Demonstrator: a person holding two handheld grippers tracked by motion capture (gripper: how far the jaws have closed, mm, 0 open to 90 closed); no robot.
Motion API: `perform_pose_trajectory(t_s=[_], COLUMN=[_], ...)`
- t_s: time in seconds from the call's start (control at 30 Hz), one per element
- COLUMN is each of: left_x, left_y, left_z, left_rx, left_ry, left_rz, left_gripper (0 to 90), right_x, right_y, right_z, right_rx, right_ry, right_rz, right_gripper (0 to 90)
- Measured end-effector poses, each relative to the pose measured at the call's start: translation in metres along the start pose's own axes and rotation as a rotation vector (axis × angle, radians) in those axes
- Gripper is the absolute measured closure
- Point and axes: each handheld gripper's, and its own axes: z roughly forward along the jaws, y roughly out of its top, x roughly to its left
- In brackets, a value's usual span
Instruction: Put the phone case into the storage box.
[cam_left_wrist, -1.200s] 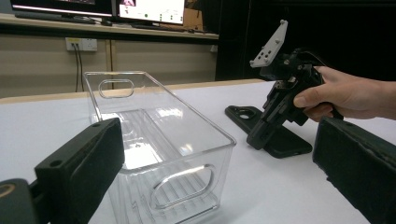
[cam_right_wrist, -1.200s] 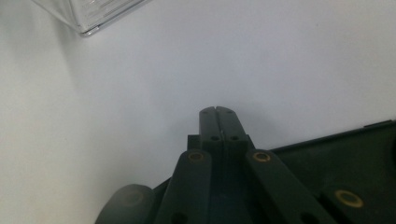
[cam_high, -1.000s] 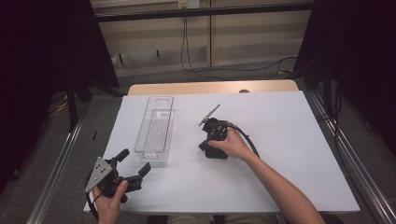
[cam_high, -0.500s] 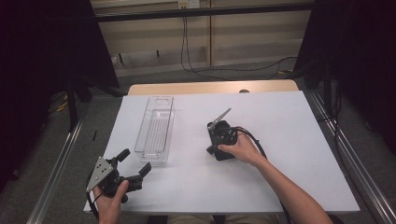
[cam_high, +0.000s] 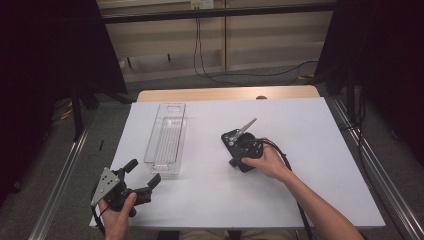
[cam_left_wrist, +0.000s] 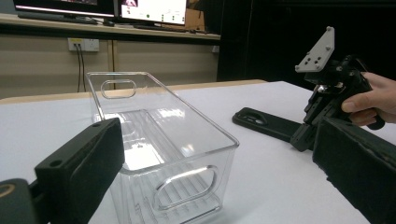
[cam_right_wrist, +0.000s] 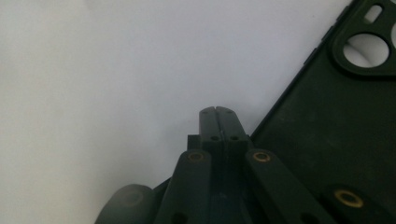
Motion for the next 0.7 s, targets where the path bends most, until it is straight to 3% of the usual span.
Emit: perform_pose_trajectory(t_s=[0.43,0.7], left_x=[-0.001,-0.001], left_y=[0.001,0.001], left_z=[0.005,0.007], left_rx=[0.006,-0.014], left_ry=[0.012,0.016], left_rz=[0.012,-0.009], left_gripper=[3.5,3.7], right_x=[-0.003,-0.006], right_y=[-0.017,-0.023], right_z=[-0.012,-0.016], right_rx=[-0.007,-0.015], right_ry=[-0.016,-0.024], right_rz=[0.028,0.029], right_gripper=[90.0,90.0])
